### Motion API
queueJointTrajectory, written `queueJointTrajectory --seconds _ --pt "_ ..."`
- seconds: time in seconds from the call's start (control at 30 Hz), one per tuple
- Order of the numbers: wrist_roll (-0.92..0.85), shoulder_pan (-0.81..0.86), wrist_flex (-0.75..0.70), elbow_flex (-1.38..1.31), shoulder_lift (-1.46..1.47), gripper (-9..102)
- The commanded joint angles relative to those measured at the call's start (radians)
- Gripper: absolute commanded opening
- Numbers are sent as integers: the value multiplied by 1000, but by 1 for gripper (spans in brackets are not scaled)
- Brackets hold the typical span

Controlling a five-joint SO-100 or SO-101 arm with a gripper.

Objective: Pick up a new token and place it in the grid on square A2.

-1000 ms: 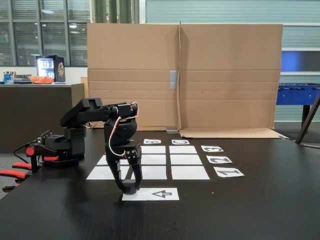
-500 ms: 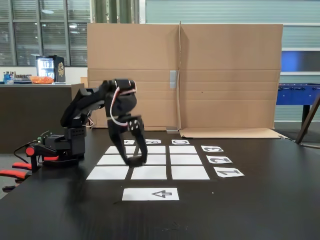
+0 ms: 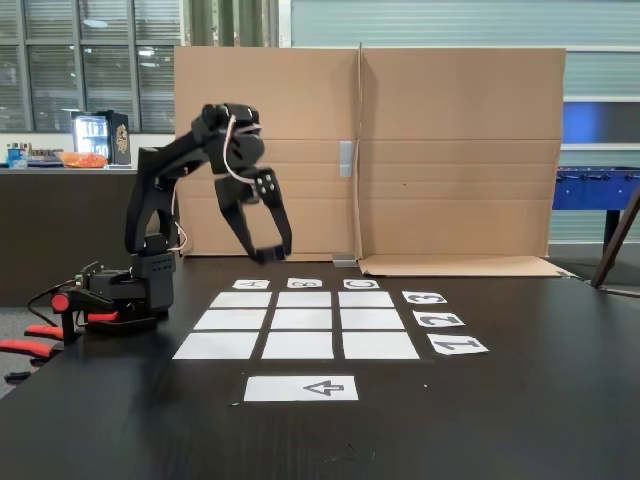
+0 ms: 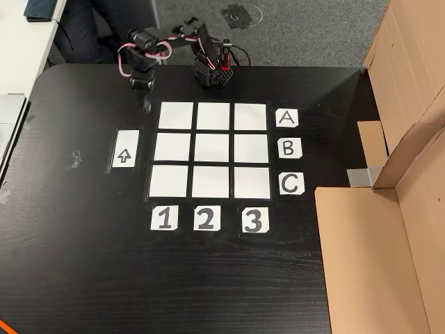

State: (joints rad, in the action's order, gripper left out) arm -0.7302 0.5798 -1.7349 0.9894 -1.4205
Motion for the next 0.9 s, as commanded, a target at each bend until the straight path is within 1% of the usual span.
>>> queueJointTrajectory --seconds 0.0,0.17,0.37,0.87 --pt "11 -43 -3 94 -170 5" --pt "5 -100 -3 293 -339 5" --pt "-9 -193 5 528 -476 5" --pt "-17 -405 18 856 -716 5"
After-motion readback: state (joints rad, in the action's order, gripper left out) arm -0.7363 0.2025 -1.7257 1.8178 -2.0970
